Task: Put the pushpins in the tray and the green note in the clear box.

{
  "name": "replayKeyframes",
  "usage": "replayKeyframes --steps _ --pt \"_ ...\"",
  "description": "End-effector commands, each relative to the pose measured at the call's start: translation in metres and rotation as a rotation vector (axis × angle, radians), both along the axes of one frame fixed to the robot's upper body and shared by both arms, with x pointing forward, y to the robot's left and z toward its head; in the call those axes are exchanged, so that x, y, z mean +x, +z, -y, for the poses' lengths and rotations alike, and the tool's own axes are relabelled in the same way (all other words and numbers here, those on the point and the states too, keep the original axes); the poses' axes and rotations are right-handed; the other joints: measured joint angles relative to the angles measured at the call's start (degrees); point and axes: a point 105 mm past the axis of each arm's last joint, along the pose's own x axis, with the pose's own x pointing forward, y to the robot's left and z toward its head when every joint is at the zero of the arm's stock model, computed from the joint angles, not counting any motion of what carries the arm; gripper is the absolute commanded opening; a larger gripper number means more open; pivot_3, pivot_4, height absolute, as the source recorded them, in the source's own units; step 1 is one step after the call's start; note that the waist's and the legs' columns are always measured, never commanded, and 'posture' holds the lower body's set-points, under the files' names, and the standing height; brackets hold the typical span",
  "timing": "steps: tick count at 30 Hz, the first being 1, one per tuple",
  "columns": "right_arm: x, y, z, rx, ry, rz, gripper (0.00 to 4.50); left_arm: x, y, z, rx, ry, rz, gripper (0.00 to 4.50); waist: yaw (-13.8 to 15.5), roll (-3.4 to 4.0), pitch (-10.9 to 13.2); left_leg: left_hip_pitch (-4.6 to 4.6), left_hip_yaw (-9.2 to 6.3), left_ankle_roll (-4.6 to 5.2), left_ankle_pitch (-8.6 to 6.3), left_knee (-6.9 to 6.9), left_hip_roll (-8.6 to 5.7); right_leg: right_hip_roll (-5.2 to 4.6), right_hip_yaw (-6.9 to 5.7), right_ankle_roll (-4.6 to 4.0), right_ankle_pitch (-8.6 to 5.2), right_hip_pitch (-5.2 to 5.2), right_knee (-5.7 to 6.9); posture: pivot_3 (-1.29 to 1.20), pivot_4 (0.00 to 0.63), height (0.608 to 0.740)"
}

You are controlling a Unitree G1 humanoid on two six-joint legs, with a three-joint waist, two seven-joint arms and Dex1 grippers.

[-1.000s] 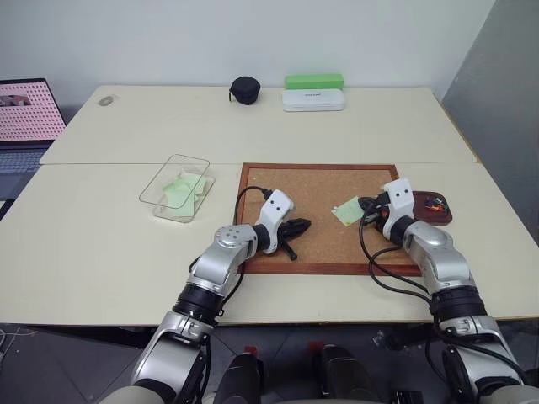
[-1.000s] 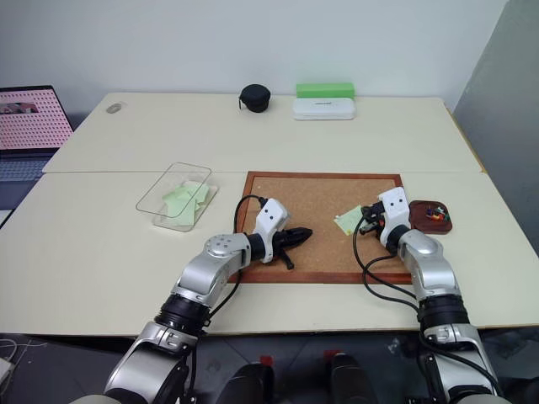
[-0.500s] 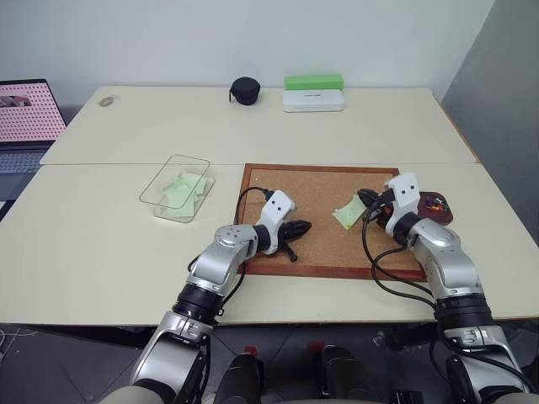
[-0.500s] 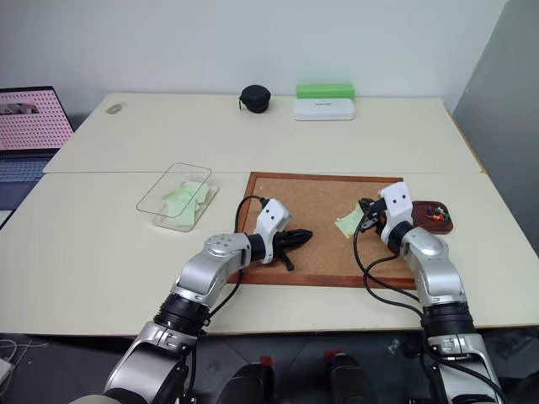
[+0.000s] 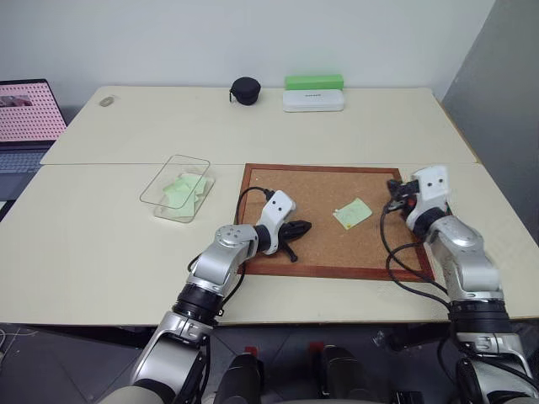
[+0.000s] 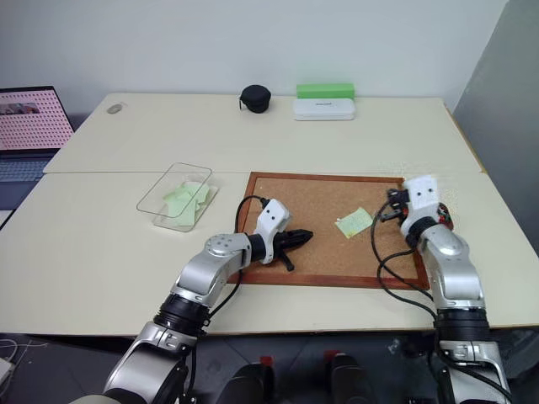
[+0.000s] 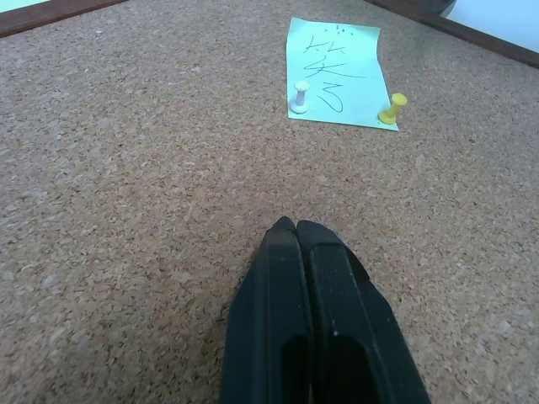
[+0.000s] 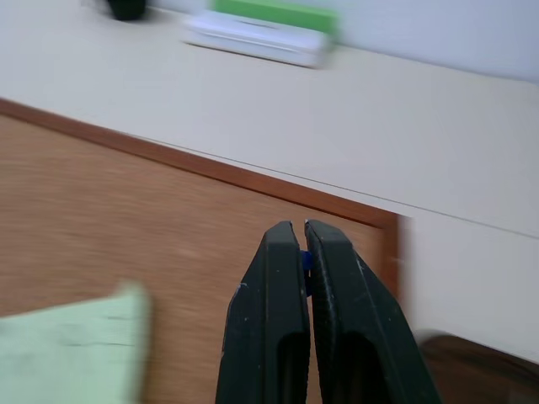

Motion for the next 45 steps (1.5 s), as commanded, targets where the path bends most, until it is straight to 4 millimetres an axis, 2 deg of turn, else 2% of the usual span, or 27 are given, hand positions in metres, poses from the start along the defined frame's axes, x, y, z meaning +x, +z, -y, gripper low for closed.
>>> replayKeyframes --steps 1,3,7,14,27,32,35,41,45 --pt "-0.008 0.005 0.037 -0.003 -0.143 0.005 0.02 -0.012 -0.033 -0.003 0.077 -0.006 -0.109 0.0 0.0 0.01 -0.01 0.0 0.0 0.0 0.0 0.0 0.0 0.0 0.0 0.0 0.0 0.0 0.0 0.0 0.15 0.74" --pt "-0.011 0.003 0.039 0.011 -0.142 -0.009 0.02 -0.012 -0.033 -0.003 0.079 -0.009 -0.109 0.0 -0.03 0.04 -0.02 0.0 0.02 0.0 0.0 0.0 0.0 0.0 0.02 0.01 -0.01 0.0 0.0 0.0 0.15 0.74" --pt "-0.014 -0.001 0.051 -0.074 -0.16 -0.034 0.02 -0.012 -0.034 -0.006 0.086 -0.012 -0.107 0.0 -0.1 0.29 -0.18 0.01 0.04 0.0 0.0 0.0 -0.01 0.01 0.04 0.13 -0.08 0.01 0.0 0.0 0.15 0.74" --pt "-0.014 -0.013 0.048 -0.191 -0.104 -0.073 0.02 -0.009 -0.031 -0.009 0.084 0.002 -0.099 0.0 -0.3 0.37 -0.25 0.05 0.07 0.01 0.0 -0.01 0.02 0.05 0.07 0.16 -0.1 0.01 -0.01 0.0 0.15 0.74" --pt "-0.007 -0.019 0.047 -0.225 -0.079 -0.087 2.8 -0.009 -0.031 -0.01 0.081 0.007 -0.095 0.0 -0.28 0.38 -0.26 0.05 0.08 0.01 0.0 -0.01 0.01 0.05 0.09 0.17 -0.1 0.01 -0.01 0.0 0.15 0.74" --pt "-0.005 -0.017 0.048 -0.237 -0.077 -0.08 3.91 -0.01 -0.032 -0.01 0.083 0.007 -0.095 0.0 -0.28 0.38 -0.26 0.05 0.08 0.01 0.0 -0.01 0.02 0.05 0.09 0.16 -0.1 0.01 -0.01 0.0 0.15 0.74" --pt "-0.005 -0.014 0.048 -0.271 -0.076 -0.067 4.43 -0.011 -0.032 -0.01 0.082 0.005 -0.095 0.0 -0.29 0.38 -0.26 0.05 0.08 0.01 0.0 -0.01 0.02 0.05 0.09 0.16 -0.1 0.01 -0.01 0.0 0.15 0.74" --pt "-0.003 -0.013 0.049 -0.258 -0.081 -0.062 4.48 -0.012 -0.033 -0.009 0.081 0.002 -0.094 0.0 -0.29 0.38 -0.26 0.05 0.07 0.01 0.0 -0.01 0.02 0.05 0.09 0.16 -0.1 0.01 -0.01 0.0 0.15 0.74" --pt "-0.002 -0.002 0.058 0.005 -0.159 -0.031 4.48 -0.013 -0.034 -0.009 0.085 -0.003 -0.092 0.0 -0.29 0.39 -0.26 0.05 0.08 0.0 0.0 -0.01 0.02 0.05 0.09 0.16 -0.1 0.01 -0.01 0.0 0.15 0.74"
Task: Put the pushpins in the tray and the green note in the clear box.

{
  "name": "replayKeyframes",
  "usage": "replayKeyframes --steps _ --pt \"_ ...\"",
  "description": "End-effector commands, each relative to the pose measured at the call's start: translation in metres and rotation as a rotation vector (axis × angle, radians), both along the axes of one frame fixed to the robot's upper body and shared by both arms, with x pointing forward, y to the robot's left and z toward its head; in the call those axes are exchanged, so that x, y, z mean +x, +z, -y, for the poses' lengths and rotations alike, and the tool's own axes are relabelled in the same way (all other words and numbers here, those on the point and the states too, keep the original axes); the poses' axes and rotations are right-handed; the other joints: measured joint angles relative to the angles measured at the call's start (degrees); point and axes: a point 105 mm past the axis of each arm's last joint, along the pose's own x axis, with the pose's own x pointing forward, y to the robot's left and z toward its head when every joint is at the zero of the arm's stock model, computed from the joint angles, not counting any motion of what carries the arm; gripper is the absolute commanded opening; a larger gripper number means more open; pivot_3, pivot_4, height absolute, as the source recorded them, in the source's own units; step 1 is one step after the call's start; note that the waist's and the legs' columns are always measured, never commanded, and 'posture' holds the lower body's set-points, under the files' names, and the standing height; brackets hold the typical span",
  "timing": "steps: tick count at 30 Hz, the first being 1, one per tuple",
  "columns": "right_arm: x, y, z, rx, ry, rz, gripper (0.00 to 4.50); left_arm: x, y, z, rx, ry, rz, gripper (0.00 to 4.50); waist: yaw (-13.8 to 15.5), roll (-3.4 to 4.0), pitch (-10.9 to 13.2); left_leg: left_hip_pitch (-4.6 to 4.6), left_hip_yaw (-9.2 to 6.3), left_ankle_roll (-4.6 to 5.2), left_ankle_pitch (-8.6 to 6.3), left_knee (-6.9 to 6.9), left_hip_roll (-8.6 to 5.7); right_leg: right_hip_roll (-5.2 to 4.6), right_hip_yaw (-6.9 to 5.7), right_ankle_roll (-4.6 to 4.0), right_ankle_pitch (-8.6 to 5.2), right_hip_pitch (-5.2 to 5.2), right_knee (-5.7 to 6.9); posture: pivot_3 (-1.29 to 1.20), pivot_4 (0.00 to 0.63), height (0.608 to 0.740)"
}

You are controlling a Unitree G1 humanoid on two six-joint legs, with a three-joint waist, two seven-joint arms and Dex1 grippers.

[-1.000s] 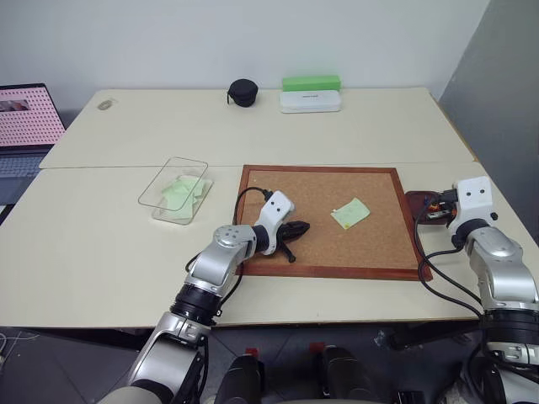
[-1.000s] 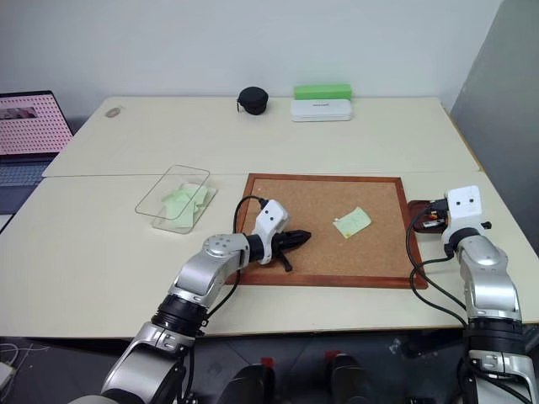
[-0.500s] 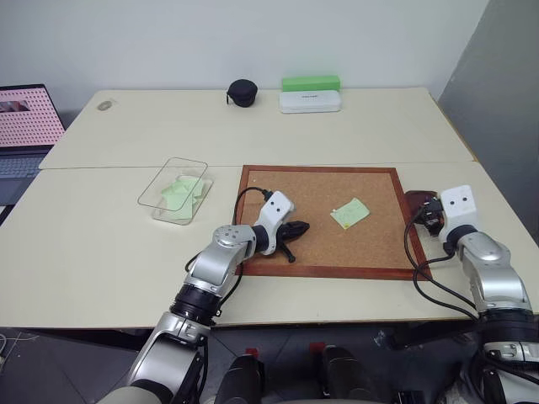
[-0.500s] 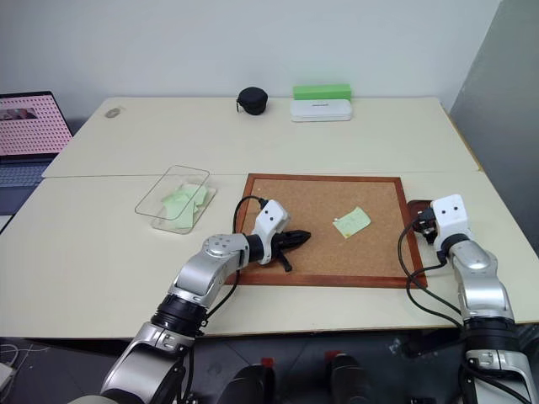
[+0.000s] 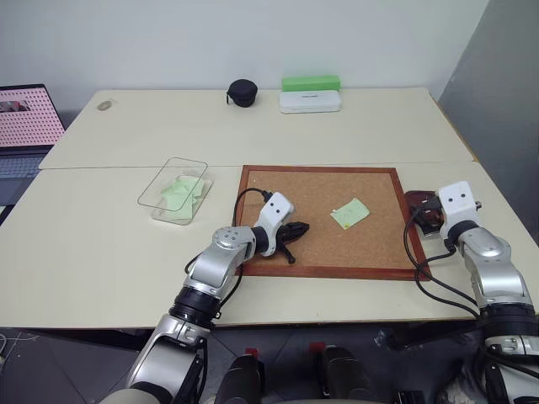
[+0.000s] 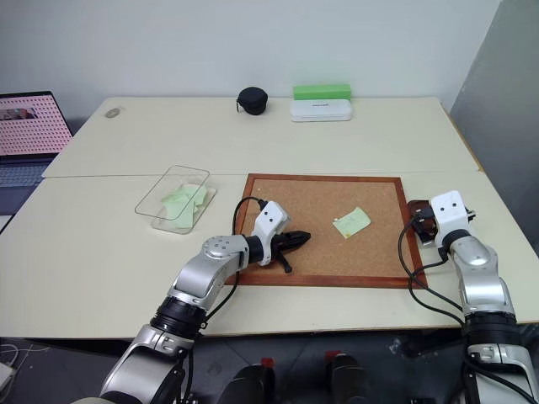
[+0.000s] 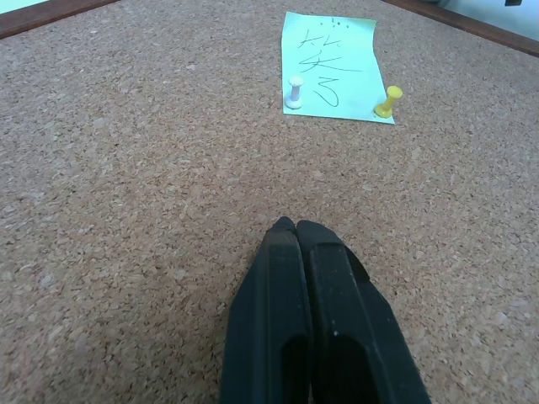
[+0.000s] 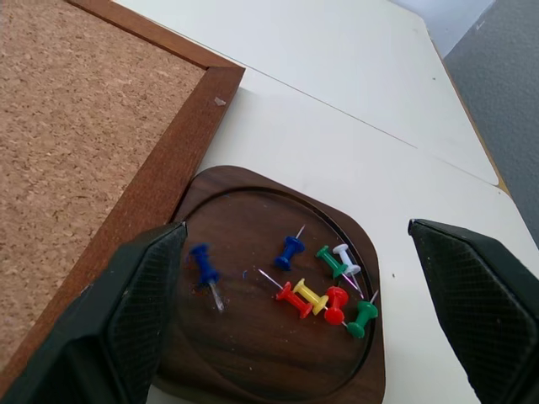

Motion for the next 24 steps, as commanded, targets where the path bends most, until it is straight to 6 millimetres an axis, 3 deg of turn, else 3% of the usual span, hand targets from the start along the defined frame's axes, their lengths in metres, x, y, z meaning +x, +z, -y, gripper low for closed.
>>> replayKeyframes --steps 1,9,13,16,20,24 --pt "0.003 0.029 0.013 0.247 -0.087 0.109 4.48 -0.011 -0.032 -0.005 0.073 -0.006 -0.099 0.0 0.01 0.0 0.0 0.0 0.0 0.0 0.0 0.0 0.0 0.0 0.0 0.0 0.0 0.0 0.0 0.0 0.15 0.74" --pt "0.002 0.041 0.024 0.534 -0.157 0.142 4.48 -0.008 -0.029 -0.005 0.067 -0.006 -0.098 0.0 0.05 0.02 -0.01 -0.01 0.0 0.0 0.0 0.0 0.0 0.0 -0.01 -0.06 0.03 0.0 0.0 0.0 0.15 0.74" --pt "0.001 0.05 0.02 0.458 -0.116 0.163 4.48 -0.007 -0.028 -0.005 0.069 -0.005 -0.094 0.0 0.04 0.04 -0.02 -0.01 0.0 0.01 0.0 -0.01 -0.01 0.0 0.0 0.0 0.0 0.0 0.0 0.0 0.15 0.74" --pt "-0.004 0.056 0.001 0.298 0.011 0.175 4.48 -0.007 -0.028 -0.004 0.067 -0.007 -0.093 0.0 0.05 0.08 -0.04 -0.01 0.0 0.01 0.0 -0.01 -0.02 0.0 0.0 0.01 0.0 0.0 0.0 0.0 0.15 0.74" --pt "-0.017 0.041 -0.035 0.255 0.207 0.071 4.48 -0.008 -0.029 -0.004 0.075 -0.012 -0.102 0.0 0.13 0.1 -0.1 -0.02 -0.01 0.01 0.0 -0.01 -0.02 0.0 -0.02 0.01 -0.01 0.0 -0.01 0.0 0.15 0.74" --pt "-0.04 0.032 -0.086 0.26 0.455 -0.01 4.48 -0.009 -0.031 -0.006 0.083 -0.017 -0.108 0.0 0.04 0.13 -0.13 -0.02 -0.02 0.01 -0.01 -0.01 0.01 0.02 -0.03 0.02 -0.01 0.01 -0.03 0.0 0.15 0.74"
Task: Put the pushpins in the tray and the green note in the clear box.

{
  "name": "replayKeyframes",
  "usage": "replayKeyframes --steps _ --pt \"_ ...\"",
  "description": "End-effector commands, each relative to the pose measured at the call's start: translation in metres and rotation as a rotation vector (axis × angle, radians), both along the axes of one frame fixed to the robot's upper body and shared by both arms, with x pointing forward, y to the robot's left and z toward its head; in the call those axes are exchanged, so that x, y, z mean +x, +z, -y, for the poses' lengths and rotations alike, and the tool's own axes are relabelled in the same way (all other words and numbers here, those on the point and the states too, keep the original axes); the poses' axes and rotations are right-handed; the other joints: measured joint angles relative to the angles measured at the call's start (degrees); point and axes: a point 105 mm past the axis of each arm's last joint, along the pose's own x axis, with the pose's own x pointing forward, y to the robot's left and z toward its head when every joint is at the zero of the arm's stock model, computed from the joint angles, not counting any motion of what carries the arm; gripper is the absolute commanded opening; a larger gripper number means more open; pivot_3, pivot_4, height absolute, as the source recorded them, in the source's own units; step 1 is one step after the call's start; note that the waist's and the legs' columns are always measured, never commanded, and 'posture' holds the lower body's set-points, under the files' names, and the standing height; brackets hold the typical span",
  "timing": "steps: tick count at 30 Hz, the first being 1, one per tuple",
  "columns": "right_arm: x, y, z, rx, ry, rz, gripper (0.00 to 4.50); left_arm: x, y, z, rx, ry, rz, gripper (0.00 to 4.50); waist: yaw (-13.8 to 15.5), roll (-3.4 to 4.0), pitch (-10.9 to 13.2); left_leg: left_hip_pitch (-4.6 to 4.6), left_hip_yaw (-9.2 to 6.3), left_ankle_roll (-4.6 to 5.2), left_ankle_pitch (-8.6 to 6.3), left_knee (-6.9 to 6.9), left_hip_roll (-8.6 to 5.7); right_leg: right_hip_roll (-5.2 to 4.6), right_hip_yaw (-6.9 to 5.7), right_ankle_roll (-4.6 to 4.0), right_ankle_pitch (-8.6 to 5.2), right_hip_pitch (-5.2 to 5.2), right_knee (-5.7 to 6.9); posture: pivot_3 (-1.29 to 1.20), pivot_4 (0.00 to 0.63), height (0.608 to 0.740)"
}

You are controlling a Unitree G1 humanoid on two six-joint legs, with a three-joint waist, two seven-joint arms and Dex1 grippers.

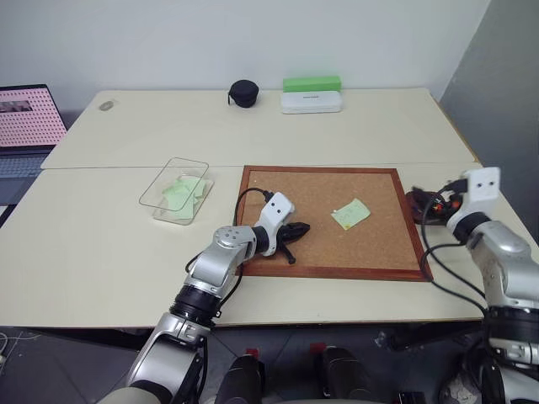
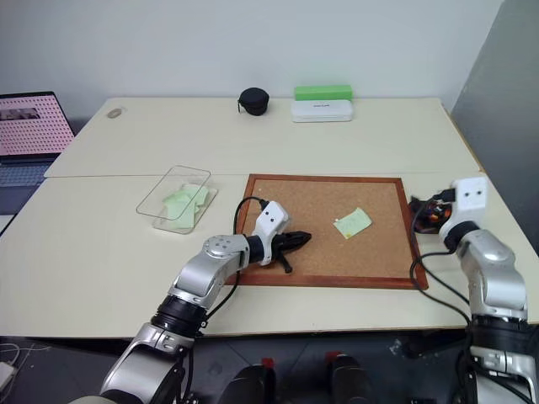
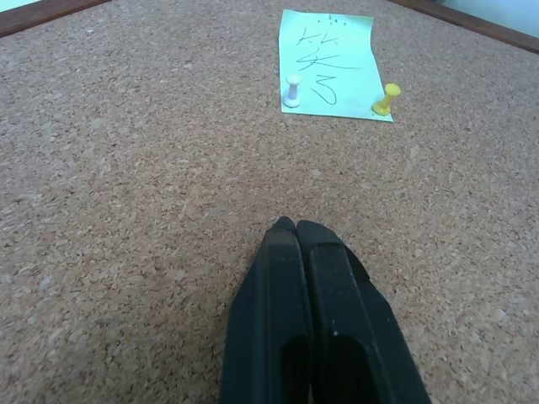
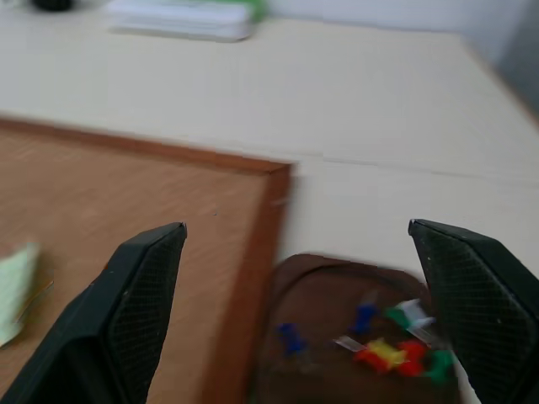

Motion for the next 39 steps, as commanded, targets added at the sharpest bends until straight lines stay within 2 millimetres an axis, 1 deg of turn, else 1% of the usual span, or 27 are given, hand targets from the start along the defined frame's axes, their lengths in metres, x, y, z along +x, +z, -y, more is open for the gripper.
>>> replayKeyframes --steps 1,5,8,14,24,27,31,35,39 --pt "-0.018 0.012 -0.05 -0.013 0.247 0.024 4.48 -0.009 -0.03 -0.007 0.075 -0.002 -0.105 0.0 -0.07 0.01 0.0 0.0 0.0 0.0 0.0 0.0 0.0 0.0 -0.01 0.0 0.0 0.0 0.0 0.0 0.15 0.74" --pt "-0.026 0.008 -0.08 0.007 0.354 0.009 4.48 -0.007 -0.033 -0.01 0.095 0.005 -0.108 0.0 -0.14 -0.01 -0.01 0.01 -0.01 0.0 0.0 0.0 0.0 0.01 -0.01 0.0 0.0 0.0 -0.01 0.0 0.15 0.74" --pt "-0.024 0.003 -0.093 0.006 0.384 0.001 4.48 -0.004 -0.034 -0.01 0.111 0.01 -0.105 0.0 -0.08 -0.05 -0.04 0.0 -0.03 0.0 0.0 0.0 0.0 0.01 -0.04 0.0 0.0 0.0 -0.03 0.0 0.15 0.74" --pt "-0.013 -0.007 -0.103 0.022 0.397 -0.021 4.48 -0.005 -0.032 -0.006 0.106 0.001 -0.102 0.0 0.11 -0.05 -0.04 0.0 -0.03 0.0 0.0 0.01 -0.01 -0.01 -0.04 0.0 0.0 0.01 -0.04 0.0 0.15 0.74" --pt "-0.006 -0.026 -0.112 0.011 0.425 -0.051 4.48 -0.004 -0.032 -0.019 0.131 0.018 -0.091 0.0 -0.23 -0.06 -0.04 0.01 -0.03 0.0 0.0 0.01 0.03 0.02 -0.05 0.0 0.0 0.0 -0.03 0.0 0.15 0.74" --pt "-0.007 -0.031 -0.114 0.002 0.435 -0.057 4.0 -0.002 -0.03 -0.02 0.127 0.027 -0.088 0.0 -0.37 -0.06 -0.04 0.03 -0.03 0.0 0.0 0.01 0.05 0.04 -0.04 0.0 0.0 0.0 -0.02 0.0 0.15 0.74" --pt "-0.005 -0.031 -0.115 0.0 0.433 -0.048 3.1 -0.001 -0.029 -0.019 0.124 0.031 -0.083 0.0 -0.4 -0.05 -0.05 0.02 -0.04 0.0 0.0 0.01 0.04 0.04 -0.05 0.0 0.0 0.0 -0.02 0.0 0.15 0.74" --pt "-0.004 -0.031 -0.116 0.007 0.438 -0.043 2.47 0.0 -0.029 -0.018 0.122 0.031 -0.081 0.0 -0.4 -0.06 -0.05 0.02 -0.04 0.0 0.0 0.01 0.04 0.04 -0.04 0.0 0.0 0.0 -0.02 0.0 0.15 0.74" --pt "-0.003 -0.031 -0.117 0.045 0.423 -0.048 1.57 0.002 -0.027 -0.019 0.122 0.032 -0.078 0.0 -0.4 -0.06 -0.05 0.03 -0.04 0.0 0.0 0.01 0.04 0.04 -0.04 0.0 0.0 0.0 -0.02 0.0 0.15 0.74"
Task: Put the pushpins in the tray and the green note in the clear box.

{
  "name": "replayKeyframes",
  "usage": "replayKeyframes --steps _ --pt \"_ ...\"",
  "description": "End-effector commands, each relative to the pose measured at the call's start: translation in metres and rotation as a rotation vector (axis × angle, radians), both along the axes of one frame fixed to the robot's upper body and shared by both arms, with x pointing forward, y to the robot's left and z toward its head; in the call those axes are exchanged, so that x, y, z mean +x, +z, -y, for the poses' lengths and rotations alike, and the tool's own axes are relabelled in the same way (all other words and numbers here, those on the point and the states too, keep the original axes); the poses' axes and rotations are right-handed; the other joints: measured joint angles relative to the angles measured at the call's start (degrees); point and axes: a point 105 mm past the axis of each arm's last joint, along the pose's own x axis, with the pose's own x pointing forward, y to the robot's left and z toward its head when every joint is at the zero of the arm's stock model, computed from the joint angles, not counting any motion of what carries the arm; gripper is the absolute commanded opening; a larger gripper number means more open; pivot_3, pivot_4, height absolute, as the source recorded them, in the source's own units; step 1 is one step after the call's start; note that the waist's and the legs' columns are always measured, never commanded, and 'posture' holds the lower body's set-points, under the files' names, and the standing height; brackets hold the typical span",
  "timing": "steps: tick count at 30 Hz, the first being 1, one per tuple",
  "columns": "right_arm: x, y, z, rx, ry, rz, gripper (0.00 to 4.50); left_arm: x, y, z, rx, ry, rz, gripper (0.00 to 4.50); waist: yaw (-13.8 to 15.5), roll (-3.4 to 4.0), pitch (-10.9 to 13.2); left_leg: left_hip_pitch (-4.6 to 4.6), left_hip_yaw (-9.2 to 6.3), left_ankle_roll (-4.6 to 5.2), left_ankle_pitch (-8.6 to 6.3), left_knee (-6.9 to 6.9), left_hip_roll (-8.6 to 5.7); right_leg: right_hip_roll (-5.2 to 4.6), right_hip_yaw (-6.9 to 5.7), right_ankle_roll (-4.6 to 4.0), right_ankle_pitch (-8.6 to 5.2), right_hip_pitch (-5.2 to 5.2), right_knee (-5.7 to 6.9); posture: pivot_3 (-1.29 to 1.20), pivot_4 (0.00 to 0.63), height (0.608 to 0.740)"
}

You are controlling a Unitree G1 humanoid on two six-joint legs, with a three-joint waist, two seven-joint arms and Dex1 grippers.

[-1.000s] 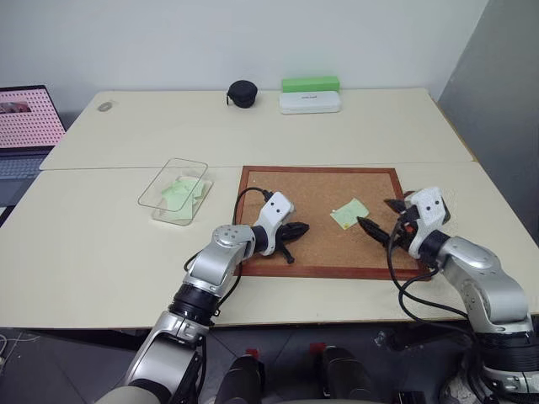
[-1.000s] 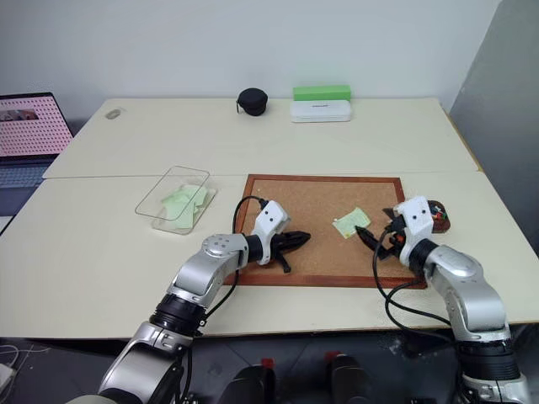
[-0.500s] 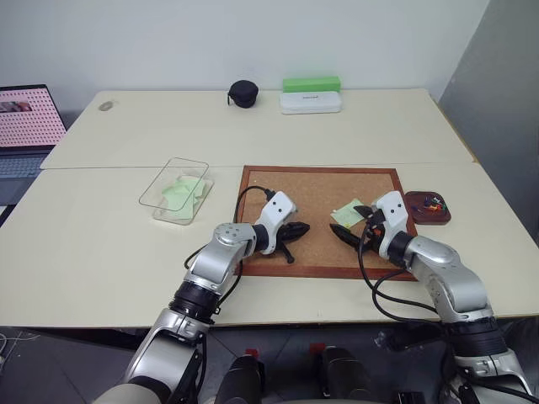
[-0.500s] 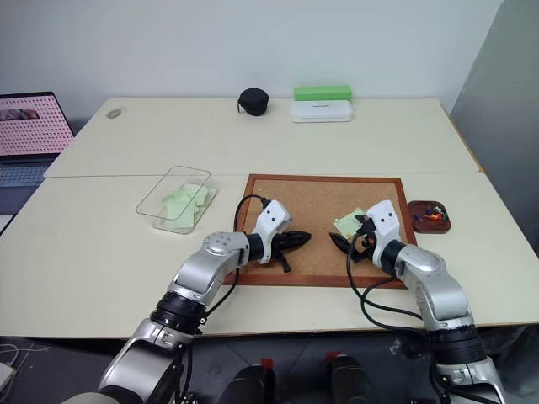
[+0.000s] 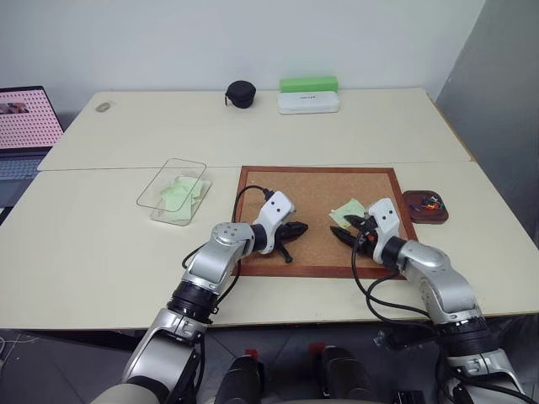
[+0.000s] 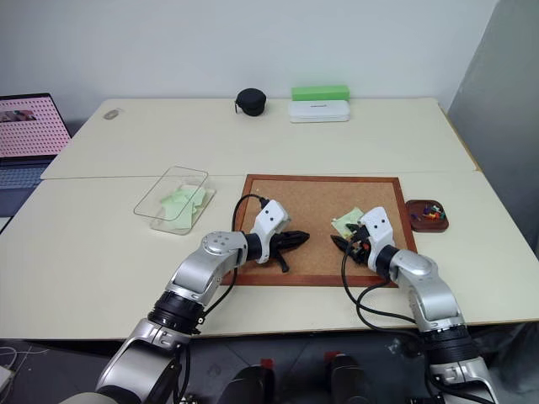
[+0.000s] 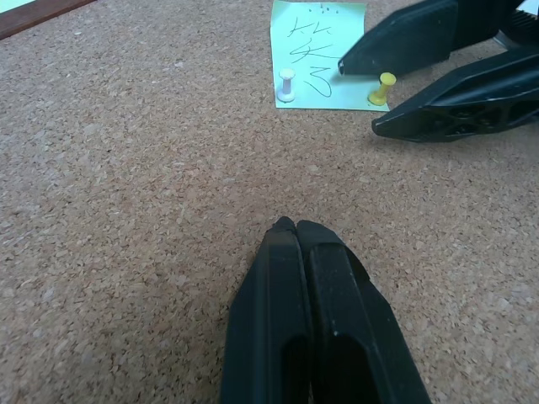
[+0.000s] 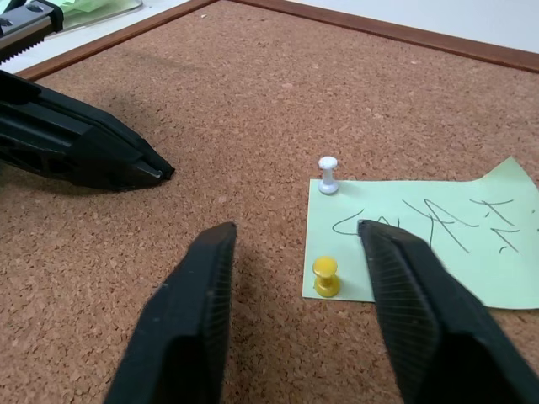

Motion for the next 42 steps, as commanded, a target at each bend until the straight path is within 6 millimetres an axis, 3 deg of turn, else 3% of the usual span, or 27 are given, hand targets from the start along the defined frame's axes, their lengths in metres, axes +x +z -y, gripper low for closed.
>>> replayKeyframes --steps 1,8,13,20,33,36,40,42 --pt "0.005 0.015 -0.003 0.037 0.006 0.052 1.42 -0.002 -0.027 -0.014 0.077 0.041 -0.082 0.0 0.0 0.0 0.0 0.0 0.0 0.0 0.0 0.0 0.0 0.0 0.0 0.0 0.0 0.0 0.0 0.0 0.15 0.74" --pt "0.011 0.014 0.004 0.026 -0.026 0.054 0.02 -0.001 -0.028 -0.016 0.079 0.048 -0.086 0.0 0.02 0.0 0.0 0.01 0.0 0.0 0.0 0.0 -0.01 -0.01 0.0 0.0 0.0 0.0 0.01 0.0 0.15 0.74" --pt "0.013 0.022 0.002 0.05 -0.034 0.079 0.02 -0.001 -0.028 -0.016 0.081 0.048 -0.084 0.0 -0.03 0.0 -0.01 0.01 0.01 0.0 0.0 0.0 -0.01 0.0 0.01 0.0 0.0 0.0 0.01 0.0 0.15 0.74" --pt "0.013 0.052 0.005 0.111 -0.065 0.161 0.02 -0.001 -0.029 -0.015 0.078 0.052 -0.082 0.0 -0.1 0.0 0.0 0.0 0.0 0.0 0.0 0.0 0.0 0.0 0.02 0.0 0.0 -0.01 0.02 0.0 0.15 0.74" --pt "0.014 0.072 0.02 0.124 -0.115 0.186 0.02 0.002 -0.028 -0.013 0.076 0.052 -0.079 0.0 -0.01 -0.01 -0.02 0.0 0.0 0.0 0.0 0.0 -0.02 -0.01 0.01 0.0 0.0 0.0 0.01 0.0 0.15 0.74" --pt "0.021 0.077 0.042 0.071 -0.215 0.222 0.02 0.002 -0.027 -0.011 0.074 0.048 -0.078 0.0 0.05 -0.01 -0.02 0.0 -0.01 0.0 0.0 0.0 -0.02 -0.01 0.0 0.0 0.0 0.0 0.01 0.0 0.15 0.74" --pt "0.035 0.083 0.094 -0.17 -0.445 0.334 0.02 0.002 -0.027 -0.011 0.074 0.045 -0.079 0.0 0.42 -0.01 -0.02 -0.02 0.01 0.0 0.0 0.01 -0.06 -0.05 0.02 0.0 0.0 0.0 0.01 0.0 0.15 0.74" --pt "0.037 0.084 0.105 -0.216 -0.464 0.353 0.02 0.002 -0.027 -0.011 0.074 0.044 -0.079 0.0 0.45 -0.01 -0.02 -0.01 0.03 0.0 0.0 0.01 -0.07 -0.06 0.02 0.0 0.0 0.0 -0.01 0.0 0.15 0.74"
